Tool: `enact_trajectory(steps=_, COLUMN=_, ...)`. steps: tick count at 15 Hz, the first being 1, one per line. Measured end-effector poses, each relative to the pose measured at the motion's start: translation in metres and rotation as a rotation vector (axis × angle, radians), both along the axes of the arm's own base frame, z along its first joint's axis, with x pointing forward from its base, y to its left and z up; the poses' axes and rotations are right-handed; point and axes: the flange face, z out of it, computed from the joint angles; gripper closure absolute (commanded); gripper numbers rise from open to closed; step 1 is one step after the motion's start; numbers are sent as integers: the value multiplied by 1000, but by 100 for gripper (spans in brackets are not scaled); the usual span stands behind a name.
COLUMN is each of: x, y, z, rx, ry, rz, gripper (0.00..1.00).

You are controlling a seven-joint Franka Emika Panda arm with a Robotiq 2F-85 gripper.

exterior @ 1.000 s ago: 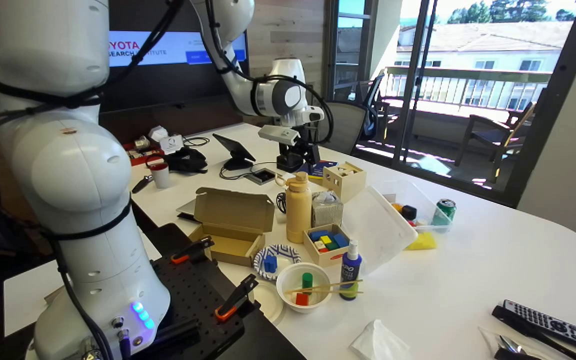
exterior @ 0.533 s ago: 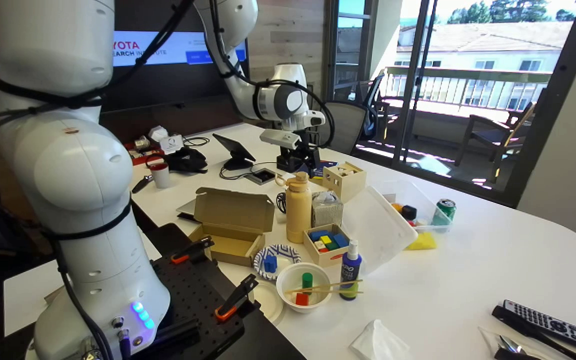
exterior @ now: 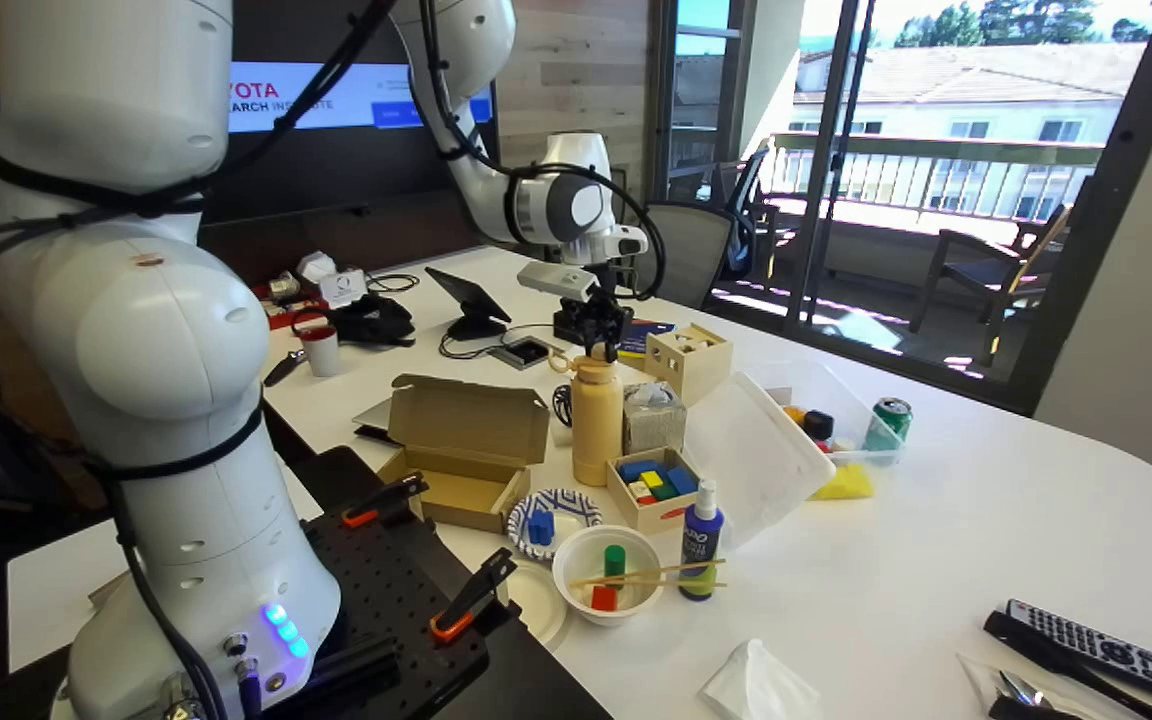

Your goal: Open the lid of the beige bottle

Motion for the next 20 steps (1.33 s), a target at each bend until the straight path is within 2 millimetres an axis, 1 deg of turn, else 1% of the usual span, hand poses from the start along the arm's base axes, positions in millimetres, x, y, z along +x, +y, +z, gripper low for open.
enact_trajectory(steps=10, x=0, y=-4, z=0, rx=-7, ry=12, rz=20, gripper=79)
enact_trajectory(steps=20, x=4, y=-4, z=1, rx=-25, ry=30, rz=171, gripper=79)
